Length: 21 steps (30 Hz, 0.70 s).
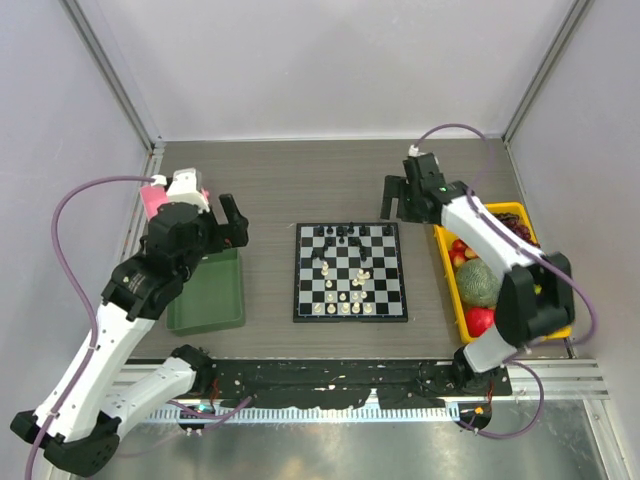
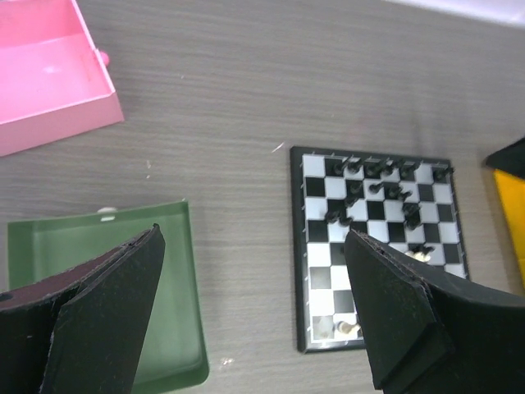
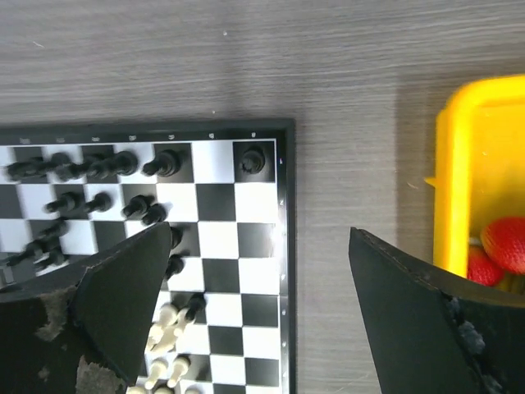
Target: Set up the chess pieces on the board
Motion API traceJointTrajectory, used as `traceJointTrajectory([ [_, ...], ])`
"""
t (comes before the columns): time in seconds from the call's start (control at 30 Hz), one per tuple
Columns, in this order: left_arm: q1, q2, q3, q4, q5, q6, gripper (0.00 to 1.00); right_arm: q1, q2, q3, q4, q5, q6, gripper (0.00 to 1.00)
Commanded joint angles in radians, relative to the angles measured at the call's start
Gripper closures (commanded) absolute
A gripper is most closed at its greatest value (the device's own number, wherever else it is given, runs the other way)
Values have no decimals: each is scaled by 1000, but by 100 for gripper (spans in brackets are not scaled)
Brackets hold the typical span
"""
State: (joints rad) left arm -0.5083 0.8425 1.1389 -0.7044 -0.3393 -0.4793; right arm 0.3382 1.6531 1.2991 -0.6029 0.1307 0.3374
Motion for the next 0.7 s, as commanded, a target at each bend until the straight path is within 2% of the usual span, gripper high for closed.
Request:
traceJointTrajectory([
  [0.0,7,-22,16,-115,-24,30,0,-19,-226,-121,109,32,135,4],
  [0.1,13,-48,-16,-119,-47,25,1,-25,-228,-121,80,-185,88,4],
  [0.2,19,-54,-21,-148,-47,8,1,-13,-249,-181,97,-241,100,0],
  [0.4,21,-25,-22,-158,2,-10,1,71,-230,-198,101,-247,66,14],
  [0.67,22,79,56,-156,14,19,1,176,19,-16,-15,-209,5,36],
])
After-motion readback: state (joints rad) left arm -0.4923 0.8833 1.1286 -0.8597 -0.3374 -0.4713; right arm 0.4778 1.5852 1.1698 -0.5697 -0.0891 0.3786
